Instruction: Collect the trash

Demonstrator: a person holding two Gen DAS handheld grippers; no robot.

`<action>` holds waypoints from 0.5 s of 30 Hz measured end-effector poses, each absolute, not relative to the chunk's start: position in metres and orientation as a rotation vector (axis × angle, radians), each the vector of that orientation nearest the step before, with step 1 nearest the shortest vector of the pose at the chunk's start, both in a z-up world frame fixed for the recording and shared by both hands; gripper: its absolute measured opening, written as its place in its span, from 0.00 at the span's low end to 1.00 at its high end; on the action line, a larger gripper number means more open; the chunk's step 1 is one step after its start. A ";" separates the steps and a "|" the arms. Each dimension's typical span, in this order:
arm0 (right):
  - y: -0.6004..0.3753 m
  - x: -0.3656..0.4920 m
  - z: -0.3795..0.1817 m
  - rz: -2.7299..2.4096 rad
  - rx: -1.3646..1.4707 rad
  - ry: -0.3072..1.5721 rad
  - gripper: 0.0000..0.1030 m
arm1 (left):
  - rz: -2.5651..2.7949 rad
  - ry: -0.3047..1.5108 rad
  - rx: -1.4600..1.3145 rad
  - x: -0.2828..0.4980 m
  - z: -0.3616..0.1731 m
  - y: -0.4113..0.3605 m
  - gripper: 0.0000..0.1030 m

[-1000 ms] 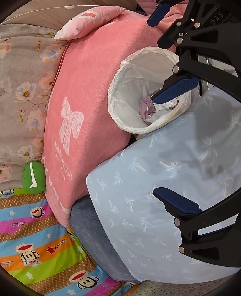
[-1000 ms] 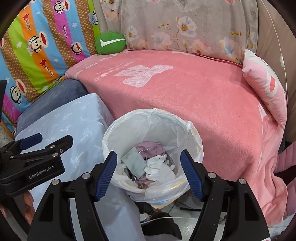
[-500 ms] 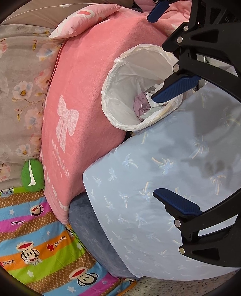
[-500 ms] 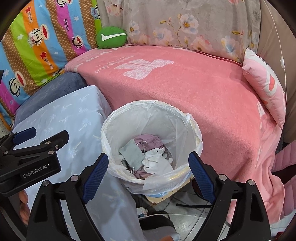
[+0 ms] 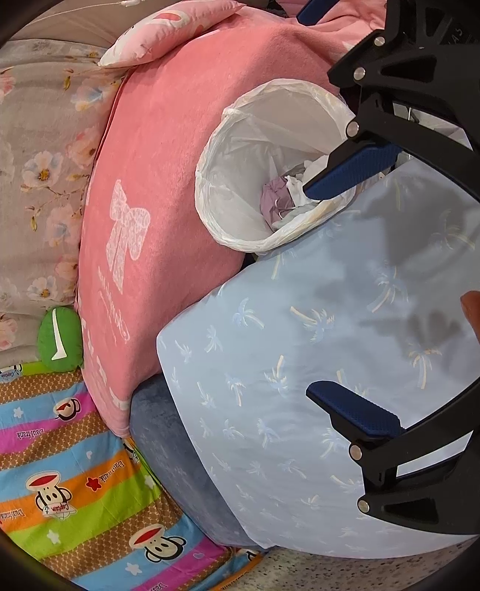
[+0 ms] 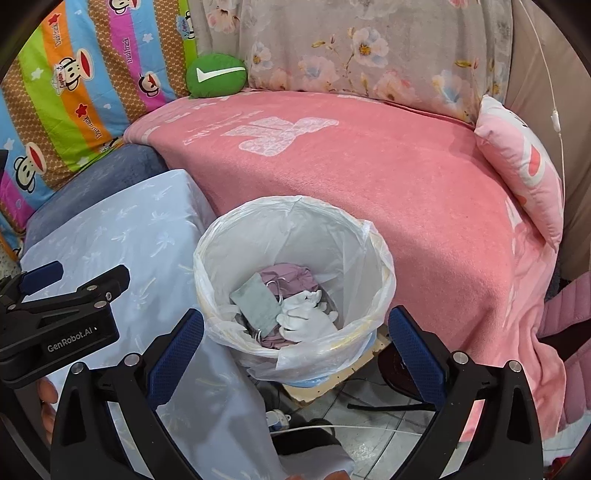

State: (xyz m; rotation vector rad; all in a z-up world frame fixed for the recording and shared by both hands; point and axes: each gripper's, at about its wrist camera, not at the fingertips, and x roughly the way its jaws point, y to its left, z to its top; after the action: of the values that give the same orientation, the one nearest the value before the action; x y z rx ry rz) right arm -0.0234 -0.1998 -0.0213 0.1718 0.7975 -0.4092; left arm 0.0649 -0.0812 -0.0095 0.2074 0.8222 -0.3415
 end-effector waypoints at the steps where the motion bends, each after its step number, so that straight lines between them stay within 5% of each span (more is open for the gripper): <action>1: -0.200 -0.024 -0.021 -0.410 0.171 0.797 0.94 | -0.339 0.821 0.210 0.064 -0.010 -0.081 0.93; 15: -0.196 -0.028 -0.025 -0.416 0.145 0.811 0.94 | -0.343 0.821 0.223 0.058 -0.014 -0.085 0.93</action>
State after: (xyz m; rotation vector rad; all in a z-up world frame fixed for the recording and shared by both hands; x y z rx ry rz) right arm -0.0280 -0.1961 -0.0248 0.1455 0.8114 -0.4160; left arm 0.0576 -0.0852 -0.0140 0.2232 0.8206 -0.3435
